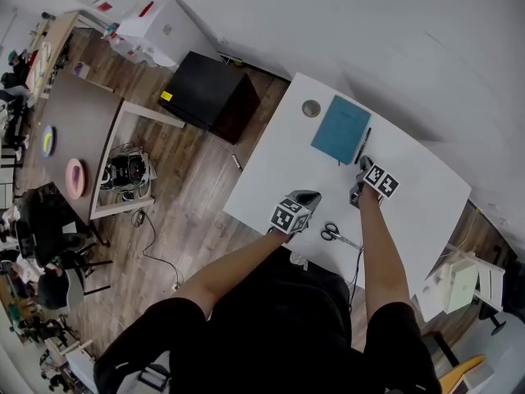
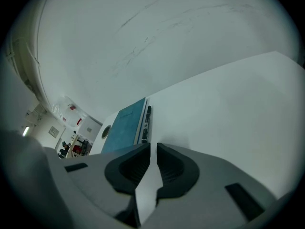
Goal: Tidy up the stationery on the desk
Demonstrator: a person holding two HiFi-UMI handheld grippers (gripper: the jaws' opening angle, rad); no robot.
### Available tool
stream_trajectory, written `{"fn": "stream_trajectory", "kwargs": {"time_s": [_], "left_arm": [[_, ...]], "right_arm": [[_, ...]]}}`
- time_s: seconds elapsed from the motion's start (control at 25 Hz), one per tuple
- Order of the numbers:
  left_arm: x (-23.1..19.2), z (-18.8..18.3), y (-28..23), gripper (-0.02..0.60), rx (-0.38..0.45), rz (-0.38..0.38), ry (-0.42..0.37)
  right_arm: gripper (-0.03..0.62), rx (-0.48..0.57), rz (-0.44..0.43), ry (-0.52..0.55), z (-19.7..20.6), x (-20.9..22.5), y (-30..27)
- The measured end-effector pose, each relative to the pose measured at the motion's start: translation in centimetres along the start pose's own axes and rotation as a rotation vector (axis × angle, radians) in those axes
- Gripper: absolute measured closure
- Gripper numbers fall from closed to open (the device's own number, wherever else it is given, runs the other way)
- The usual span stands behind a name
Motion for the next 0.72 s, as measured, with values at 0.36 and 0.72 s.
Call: {"fn": "stream_trajectory", "kwargs": {"time_s": [0.36, 0.72], "left_arm": [[0.6, 2.1, -0.3, 0.565, -0.075, 0.055, -0.050], [1.9, 5.5, -1.4, 0.565, -0.217, 0.134, -0.094]], "right_arm": [[0.534, 0.053, -0.088, 0.060, 1.9, -1.7, 6.2], [0.534, -0.098, -0.097, 0.429, 11.4, 1.0, 15.9]]}}
Point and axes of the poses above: the fingertips, and each gripper's own axes: y backward along the fingers, x to its right, z out of its underside, the point moved 7 cm from there along y, backward along the fingers, and after that the axes turned 1 degree about z, right-handed, at the moved point
